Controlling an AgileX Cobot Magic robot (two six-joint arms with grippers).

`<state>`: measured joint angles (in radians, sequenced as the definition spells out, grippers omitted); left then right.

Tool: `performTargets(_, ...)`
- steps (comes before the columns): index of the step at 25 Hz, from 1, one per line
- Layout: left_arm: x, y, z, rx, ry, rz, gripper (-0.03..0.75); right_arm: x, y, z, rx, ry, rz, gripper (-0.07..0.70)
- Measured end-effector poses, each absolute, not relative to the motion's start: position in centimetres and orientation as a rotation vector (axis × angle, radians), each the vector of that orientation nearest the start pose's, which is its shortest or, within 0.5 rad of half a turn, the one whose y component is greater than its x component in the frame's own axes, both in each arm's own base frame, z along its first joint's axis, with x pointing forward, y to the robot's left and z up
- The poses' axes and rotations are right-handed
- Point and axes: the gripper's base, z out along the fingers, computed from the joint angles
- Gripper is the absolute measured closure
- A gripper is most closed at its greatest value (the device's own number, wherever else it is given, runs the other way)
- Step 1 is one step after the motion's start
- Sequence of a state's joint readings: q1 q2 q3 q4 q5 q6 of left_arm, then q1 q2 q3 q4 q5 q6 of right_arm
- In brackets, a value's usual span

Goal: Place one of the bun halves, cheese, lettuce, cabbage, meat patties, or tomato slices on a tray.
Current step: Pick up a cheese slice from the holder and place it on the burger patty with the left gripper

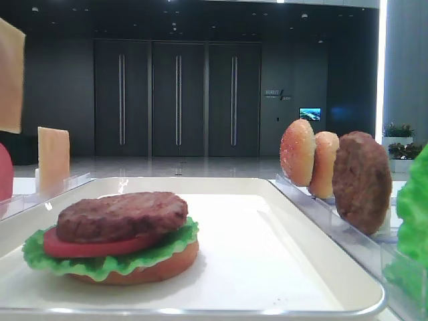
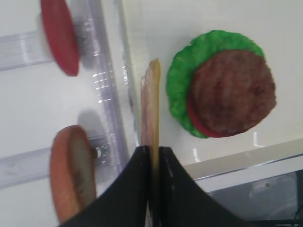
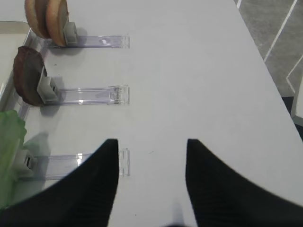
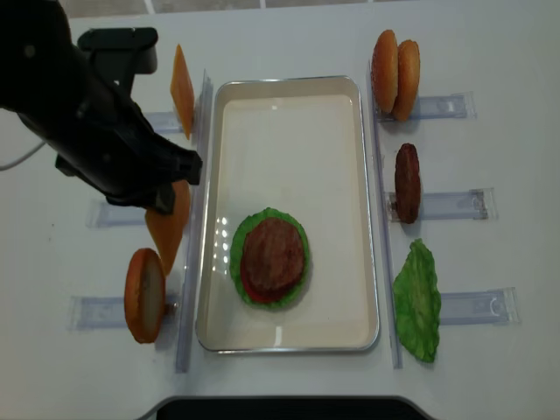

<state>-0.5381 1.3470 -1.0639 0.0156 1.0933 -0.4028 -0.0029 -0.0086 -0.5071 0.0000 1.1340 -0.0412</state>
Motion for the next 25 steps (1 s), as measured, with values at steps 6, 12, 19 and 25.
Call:
performTargets(6, 21.4, -15.2, 27.8, 0.328, 2.742, -0.572, 0.692, -1.0, 0.0, 27.3, -0.040, 2.102, -0.027, 0.313)
performTargets(12, 20.3, -16.2, 26.8, 0.343, 2.607, -0.856, 0.692, -1.0, 0.0, 27.3, -0.040, 2.102, -0.027, 0.313)
performTargets(19, 18.2, -14.1, 27.0, 0.264, 2.479, -0.994, 0.692, -1.0, 0.0, 27.3, -0.040, 2.102, -0.027, 0.313)
performTargets(25, 17.5, -11.9, 24.6, 0.140, 2.405, -1.150, 0.692, -1.0, 0.0, 27.3, -0.040, 2.102, -0.027, 0.313)
